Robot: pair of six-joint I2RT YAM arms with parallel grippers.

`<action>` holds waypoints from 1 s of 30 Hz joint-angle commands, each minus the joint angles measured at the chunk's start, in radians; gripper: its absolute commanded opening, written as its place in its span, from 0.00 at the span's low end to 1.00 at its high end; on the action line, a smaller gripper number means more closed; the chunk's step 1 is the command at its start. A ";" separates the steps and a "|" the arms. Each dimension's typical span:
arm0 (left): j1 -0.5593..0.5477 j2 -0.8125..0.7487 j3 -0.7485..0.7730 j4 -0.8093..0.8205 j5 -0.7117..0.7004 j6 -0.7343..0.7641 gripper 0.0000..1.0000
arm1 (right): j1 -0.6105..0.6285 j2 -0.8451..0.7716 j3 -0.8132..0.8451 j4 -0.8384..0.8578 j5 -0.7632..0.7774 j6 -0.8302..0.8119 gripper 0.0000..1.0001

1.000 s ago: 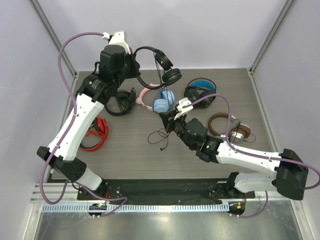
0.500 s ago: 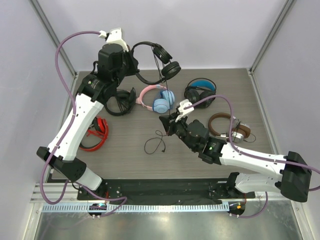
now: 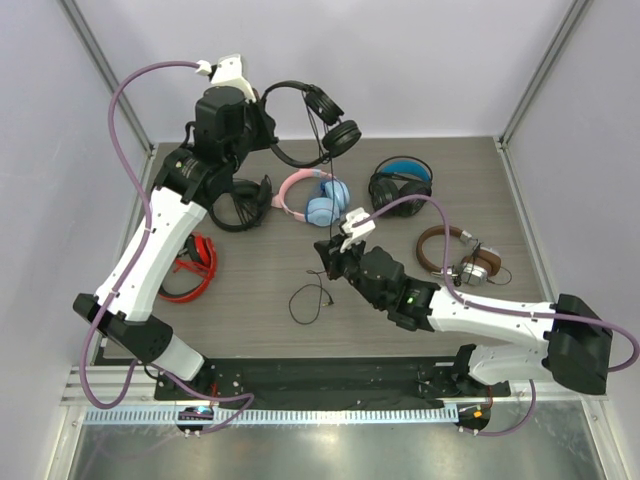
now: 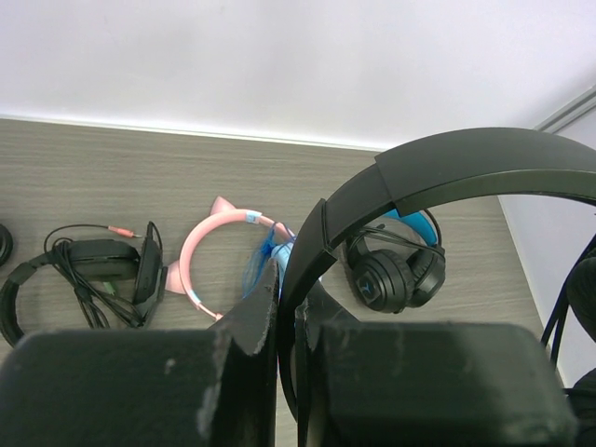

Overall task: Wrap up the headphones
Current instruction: Wrap the headphone cable with the right arm

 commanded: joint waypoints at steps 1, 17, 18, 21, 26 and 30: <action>0.011 -0.021 0.049 0.077 -0.024 -0.005 0.00 | 0.059 -0.032 0.018 0.003 0.207 -0.098 0.06; 0.012 -0.029 0.035 0.076 -0.027 0.008 0.00 | 0.109 0.044 0.043 0.808 0.864 -1.060 0.05; 0.012 -0.032 0.029 0.077 -0.029 0.011 0.00 | 0.109 0.069 0.061 0.854 0.855 -1.172 0.05; 0.014 -0.041 0.017 0.082 -0.038 0.014 0.00 | 0.109 0.123 0.108 1.022 0.824 -1.376 0.05; 0.032 -0.052 0.007 0.084 -0.036 0.012 0.00 | 0.117 0.207 0.173 1.261 0.801 -1.627 0.04; 0.038 -0.052 0.006 0.087 -0.019 0.012 0.00 | 0.120 0.210 0.170 1.244 0.810 -1.573 0.03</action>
